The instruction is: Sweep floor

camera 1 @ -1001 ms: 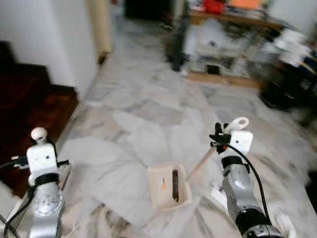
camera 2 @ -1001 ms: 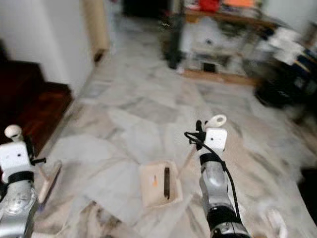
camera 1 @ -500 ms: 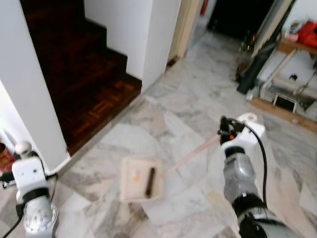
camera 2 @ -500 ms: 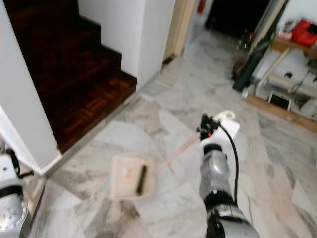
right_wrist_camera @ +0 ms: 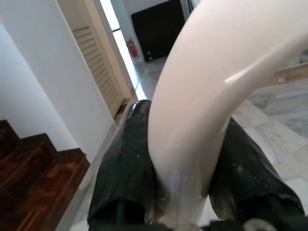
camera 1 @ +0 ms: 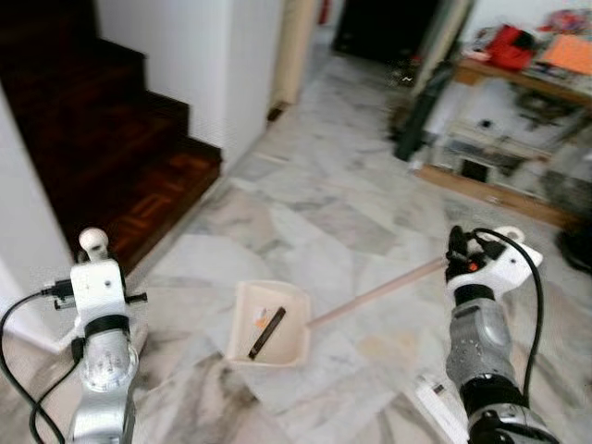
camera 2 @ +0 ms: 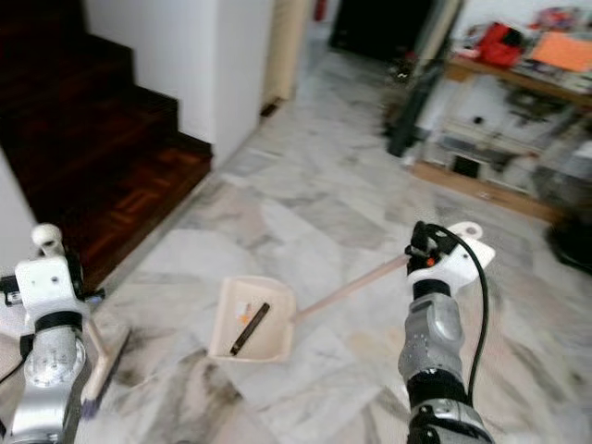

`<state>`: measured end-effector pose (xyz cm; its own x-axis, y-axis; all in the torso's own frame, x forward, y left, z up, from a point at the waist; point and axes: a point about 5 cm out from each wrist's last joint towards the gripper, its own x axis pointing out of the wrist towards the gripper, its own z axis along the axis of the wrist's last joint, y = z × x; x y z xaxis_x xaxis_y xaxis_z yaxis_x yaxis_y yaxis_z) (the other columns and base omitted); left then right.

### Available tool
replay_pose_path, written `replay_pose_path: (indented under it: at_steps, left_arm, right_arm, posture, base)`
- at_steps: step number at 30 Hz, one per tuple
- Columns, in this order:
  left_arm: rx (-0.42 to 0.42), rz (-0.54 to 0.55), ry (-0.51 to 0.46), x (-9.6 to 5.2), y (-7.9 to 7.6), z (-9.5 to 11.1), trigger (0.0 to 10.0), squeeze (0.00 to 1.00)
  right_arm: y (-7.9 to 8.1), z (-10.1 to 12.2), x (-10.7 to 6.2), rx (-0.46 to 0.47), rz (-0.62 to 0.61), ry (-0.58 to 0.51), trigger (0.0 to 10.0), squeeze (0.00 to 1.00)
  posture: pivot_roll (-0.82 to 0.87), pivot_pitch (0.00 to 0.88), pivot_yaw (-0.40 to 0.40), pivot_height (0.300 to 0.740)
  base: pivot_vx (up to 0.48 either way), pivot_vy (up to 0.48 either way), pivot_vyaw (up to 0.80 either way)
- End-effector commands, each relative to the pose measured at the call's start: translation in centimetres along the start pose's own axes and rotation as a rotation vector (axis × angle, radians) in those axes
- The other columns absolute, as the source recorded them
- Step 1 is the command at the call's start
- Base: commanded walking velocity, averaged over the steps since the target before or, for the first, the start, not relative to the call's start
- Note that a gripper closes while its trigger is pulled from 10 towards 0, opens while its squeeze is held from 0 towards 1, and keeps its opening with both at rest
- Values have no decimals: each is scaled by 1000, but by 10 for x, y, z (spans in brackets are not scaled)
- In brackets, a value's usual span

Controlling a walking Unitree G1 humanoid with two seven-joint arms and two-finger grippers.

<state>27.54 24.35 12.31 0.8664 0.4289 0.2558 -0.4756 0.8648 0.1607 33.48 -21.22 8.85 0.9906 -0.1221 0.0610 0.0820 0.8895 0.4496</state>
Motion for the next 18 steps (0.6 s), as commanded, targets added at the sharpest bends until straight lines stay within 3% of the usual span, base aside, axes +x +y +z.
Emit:
replay_pose_path:
  at_steps: [1, 4, 12, 18]
  left_arm:
    - [-16, 20, -14, -4, -1, 0, 10000, 0]
    - [-2, 33, -20, -9, 1, -2, 10000, 0]
    - [26, 27, -32, -9, 16, 1, 10000, 0]
    - [39, 48, -15, -14, 23, -3, 10000, 0]
  right_arm:
    - [7, 7, 6, 91, 15, -28, 10000, 0]
    - [15, -1, 8, 164, 30, 11, 10000, 0]
    - [24, -2, 13, 193, 49, 4, 10000, 0]
    - [29, -9, 9, 136, 132, 41, 10000, 0]
  posture:
    - [191, 0, -217, 740]
    - [231, 0, -221, 740]
    - [291, 0, -168, 740]
    - [274, 0, -172, 740]
  base:
    - [0, 0, 0]
    - [0, 0, 0]
    - [0, 0, 0]
    - [0, 0, 0]
